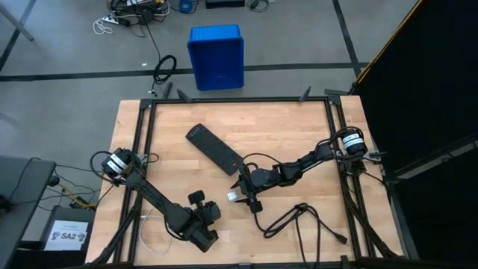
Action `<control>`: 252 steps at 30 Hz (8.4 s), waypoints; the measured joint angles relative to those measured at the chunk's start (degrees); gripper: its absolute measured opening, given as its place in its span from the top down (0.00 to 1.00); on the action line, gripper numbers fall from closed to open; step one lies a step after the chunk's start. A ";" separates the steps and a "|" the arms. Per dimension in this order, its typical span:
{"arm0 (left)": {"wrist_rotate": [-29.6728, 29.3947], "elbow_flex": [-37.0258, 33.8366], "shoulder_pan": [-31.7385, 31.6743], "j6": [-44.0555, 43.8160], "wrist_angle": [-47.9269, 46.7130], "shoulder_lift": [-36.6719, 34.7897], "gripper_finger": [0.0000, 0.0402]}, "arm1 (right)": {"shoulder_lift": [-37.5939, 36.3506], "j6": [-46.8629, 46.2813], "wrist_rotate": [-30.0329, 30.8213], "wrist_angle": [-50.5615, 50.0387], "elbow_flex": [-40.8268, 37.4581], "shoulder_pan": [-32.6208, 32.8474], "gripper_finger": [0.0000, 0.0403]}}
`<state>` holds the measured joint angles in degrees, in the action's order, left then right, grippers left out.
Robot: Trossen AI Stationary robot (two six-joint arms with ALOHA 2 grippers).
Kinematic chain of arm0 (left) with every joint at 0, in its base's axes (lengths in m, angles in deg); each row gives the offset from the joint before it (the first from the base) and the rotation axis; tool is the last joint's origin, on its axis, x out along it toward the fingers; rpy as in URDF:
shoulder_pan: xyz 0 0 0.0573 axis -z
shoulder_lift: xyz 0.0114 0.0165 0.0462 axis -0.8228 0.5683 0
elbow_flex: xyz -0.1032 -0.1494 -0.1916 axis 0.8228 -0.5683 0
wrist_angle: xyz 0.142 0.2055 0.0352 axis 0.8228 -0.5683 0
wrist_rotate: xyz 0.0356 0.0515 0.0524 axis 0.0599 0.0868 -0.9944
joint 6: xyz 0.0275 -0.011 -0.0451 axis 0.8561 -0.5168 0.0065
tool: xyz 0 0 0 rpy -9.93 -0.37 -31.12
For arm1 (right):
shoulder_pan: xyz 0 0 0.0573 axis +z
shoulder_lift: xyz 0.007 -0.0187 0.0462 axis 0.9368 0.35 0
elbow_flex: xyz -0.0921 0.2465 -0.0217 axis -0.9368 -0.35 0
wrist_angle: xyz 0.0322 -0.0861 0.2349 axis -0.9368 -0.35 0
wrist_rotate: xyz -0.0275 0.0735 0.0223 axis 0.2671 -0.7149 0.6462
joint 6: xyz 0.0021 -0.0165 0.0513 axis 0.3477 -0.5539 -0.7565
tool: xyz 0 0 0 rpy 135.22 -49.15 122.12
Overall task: Insert USB
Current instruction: Insert the white USB cable into the white charger adapter
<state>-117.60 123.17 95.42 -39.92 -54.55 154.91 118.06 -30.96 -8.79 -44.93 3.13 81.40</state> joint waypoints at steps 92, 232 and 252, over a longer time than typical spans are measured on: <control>3.44 -35.52 -0.31 -16.28 57.47 -17.98 1.00 | 9.92 -3.53 -0.32 -2.41 7.80 1.51 0.72; 51.39 -27.31 -18.41 -19.74 56.90 -16.10 1.00 | 10.10 35.76 17.64 5.32 16.23 15.08 0.72; 58.91 -21.29 -19.08 -14.29 54.35 -8.00 1.00 | 10.19 33.15 15.99 -3.65 18.61 15.32 0.72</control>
<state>-58.70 101.88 76.34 -54.21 -0.20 146.91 128.24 2.19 7.21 -48.58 21.74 96.72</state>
